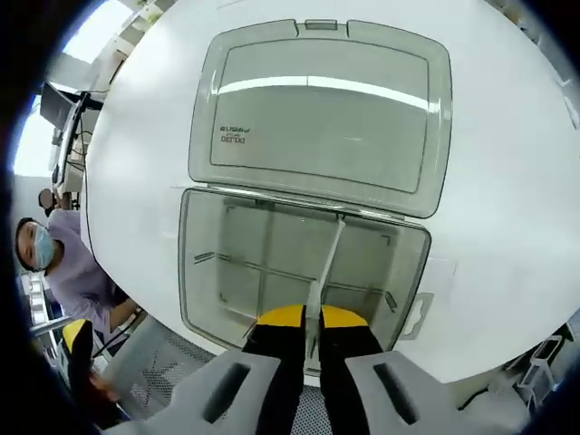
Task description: Insert the divider into the dual guide fixture by aligning both edges with the guide slots and pushing it downward to the bottom, including one-sided entry, uneven engagement, binding, and posture correction.
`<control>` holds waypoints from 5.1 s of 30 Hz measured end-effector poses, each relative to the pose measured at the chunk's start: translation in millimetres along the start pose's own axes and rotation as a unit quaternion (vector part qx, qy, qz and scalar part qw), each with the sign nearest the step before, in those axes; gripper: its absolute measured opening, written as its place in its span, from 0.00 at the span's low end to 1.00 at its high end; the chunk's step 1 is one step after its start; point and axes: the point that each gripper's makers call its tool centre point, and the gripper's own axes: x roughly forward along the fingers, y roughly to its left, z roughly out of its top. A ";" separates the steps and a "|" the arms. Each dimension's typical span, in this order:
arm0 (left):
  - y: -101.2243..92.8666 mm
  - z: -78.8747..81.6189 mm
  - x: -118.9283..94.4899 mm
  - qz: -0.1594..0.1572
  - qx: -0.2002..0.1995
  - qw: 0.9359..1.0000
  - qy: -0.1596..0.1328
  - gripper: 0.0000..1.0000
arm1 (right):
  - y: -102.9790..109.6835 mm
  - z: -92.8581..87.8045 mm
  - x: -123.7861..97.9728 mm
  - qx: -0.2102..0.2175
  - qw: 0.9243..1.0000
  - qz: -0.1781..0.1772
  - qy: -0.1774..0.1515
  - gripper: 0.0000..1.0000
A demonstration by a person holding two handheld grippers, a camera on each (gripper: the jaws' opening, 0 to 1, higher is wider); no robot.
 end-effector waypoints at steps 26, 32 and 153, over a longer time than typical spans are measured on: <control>-5.9 1.9 1.9 0.000 -0.004 1.000 -0.007 0.56 | -4.6 10.3 -24.2 0.016 1.000 0.008 -0.019 0.00; -11.5 1.6 2.5 -0.004 -0.002 1.000 -0.007 0.56 | -1.7 4.9 -27.7 0.022 1.000 0.013 -0.013 0.00; -5.7 3.0 8.9 -0.011 -0.004 1.000 -0.005 0.56 | -5.4 3.5 -21.1 0.013 1.000 0.009 0.020 0.00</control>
